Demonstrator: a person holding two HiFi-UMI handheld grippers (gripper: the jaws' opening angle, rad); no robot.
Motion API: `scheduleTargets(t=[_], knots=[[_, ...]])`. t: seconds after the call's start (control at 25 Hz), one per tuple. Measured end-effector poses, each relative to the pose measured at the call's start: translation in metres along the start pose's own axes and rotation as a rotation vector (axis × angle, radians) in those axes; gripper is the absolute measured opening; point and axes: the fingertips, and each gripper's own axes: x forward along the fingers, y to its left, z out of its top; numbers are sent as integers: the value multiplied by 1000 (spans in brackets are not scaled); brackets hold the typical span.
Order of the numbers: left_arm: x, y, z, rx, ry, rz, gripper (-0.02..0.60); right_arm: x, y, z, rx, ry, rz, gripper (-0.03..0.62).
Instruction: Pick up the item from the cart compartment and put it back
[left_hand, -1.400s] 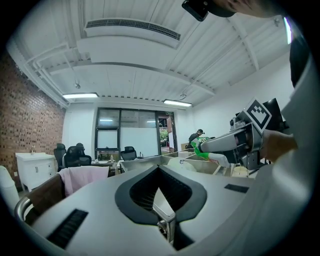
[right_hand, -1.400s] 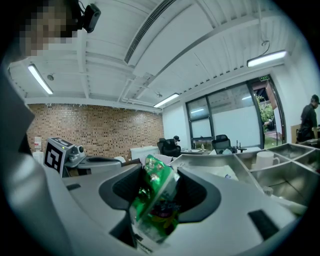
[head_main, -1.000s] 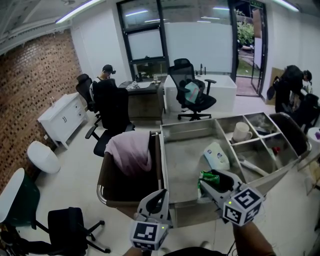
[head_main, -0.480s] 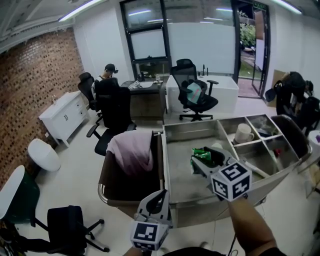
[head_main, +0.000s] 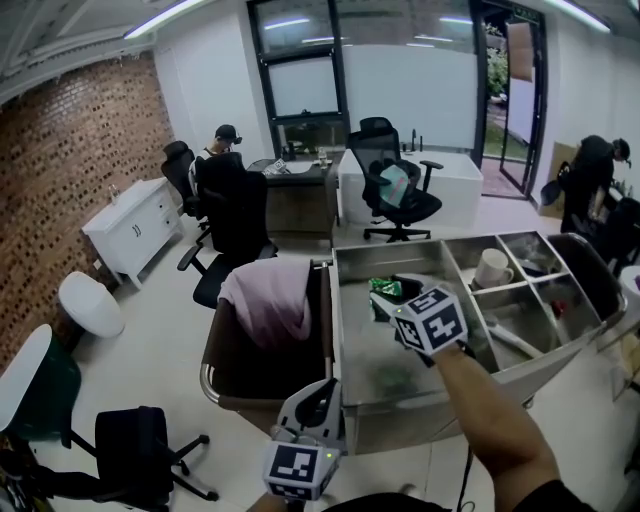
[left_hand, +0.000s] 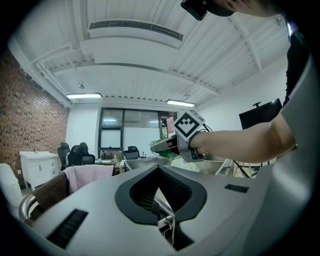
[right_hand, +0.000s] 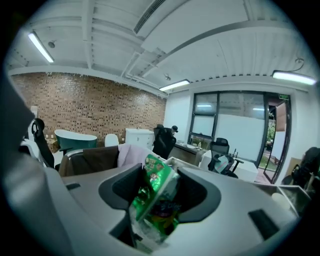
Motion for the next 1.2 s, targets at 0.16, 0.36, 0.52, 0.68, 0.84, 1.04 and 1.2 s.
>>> scheduleTargets(t=[0.16, 0.36, 0.52, 0.68, 0.84, 1.04, 1.2], knots=[[-1, 3, 0, -3, -3, 8, 0, 29, -4, -13, -57, 61, -9, 242], [-2, 5, 2, -9, 2, 13, 0, 49, -4, -23, -90, 99, -13, 252], [-2, 7, 1, -9, 0, 17, 0, 53, -3, -23, -122, 103, -15, 276], [-2, 8, 1, 0, -1, 14, 0, 61, 1, -27, -157, 114, 0, 324], [0, 7, 0, -5, 2, 14, 0, 59, 4, -27, -180, 122, 7, 328], [1, 6, -1, 3, 1, 10, 0, 61, 3, -32, -173, 136, 14, 364], [1, 7, -2, -5, 2, 11, 0, 61, -1, -30, -164, 128, -5, 430]])
